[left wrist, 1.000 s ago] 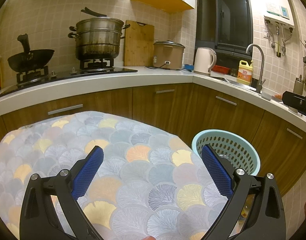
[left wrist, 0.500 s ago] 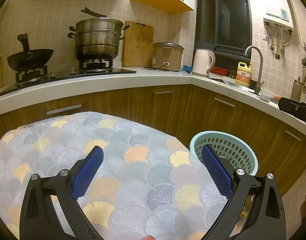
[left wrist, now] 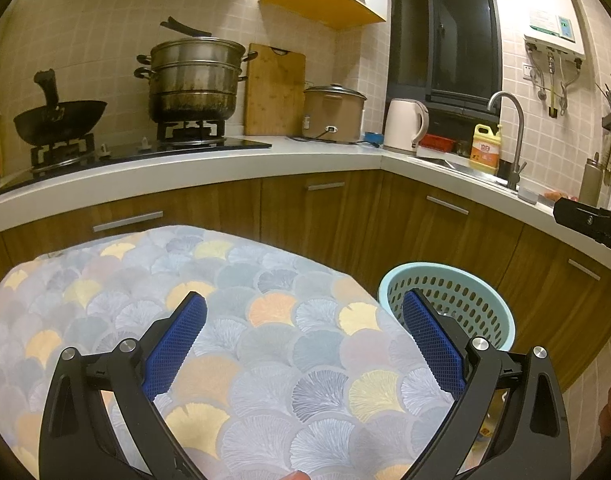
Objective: Collect trash
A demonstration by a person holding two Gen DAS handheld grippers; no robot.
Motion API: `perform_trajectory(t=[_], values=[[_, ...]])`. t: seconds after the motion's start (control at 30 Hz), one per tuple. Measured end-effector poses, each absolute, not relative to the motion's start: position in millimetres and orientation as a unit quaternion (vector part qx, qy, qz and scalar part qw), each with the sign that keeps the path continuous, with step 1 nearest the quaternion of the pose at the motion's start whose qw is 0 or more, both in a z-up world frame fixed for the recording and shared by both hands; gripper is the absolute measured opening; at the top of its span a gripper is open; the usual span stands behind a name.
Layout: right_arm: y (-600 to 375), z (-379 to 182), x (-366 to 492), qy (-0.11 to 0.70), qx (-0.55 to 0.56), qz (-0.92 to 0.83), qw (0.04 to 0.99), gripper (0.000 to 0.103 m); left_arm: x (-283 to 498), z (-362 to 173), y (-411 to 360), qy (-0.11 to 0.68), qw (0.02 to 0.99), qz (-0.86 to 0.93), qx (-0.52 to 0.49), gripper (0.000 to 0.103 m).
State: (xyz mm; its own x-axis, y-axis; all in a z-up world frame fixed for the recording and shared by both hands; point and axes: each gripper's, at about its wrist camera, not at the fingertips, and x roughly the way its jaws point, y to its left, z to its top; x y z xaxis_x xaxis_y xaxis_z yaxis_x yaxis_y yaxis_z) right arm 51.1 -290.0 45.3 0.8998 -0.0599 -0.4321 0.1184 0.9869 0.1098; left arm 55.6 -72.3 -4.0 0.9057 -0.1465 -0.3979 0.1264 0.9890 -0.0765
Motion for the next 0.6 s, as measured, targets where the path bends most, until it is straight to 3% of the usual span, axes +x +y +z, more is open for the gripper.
perform_trajectory(t=[0.6], values=[[-289.7, 40.9, 52.6, 0.223, 0.066, -0.044, 0.972, 0.079, 51.1, -0.5, -73.4, 0.195, 0.979, -0.061, -0.013, 0.095]])
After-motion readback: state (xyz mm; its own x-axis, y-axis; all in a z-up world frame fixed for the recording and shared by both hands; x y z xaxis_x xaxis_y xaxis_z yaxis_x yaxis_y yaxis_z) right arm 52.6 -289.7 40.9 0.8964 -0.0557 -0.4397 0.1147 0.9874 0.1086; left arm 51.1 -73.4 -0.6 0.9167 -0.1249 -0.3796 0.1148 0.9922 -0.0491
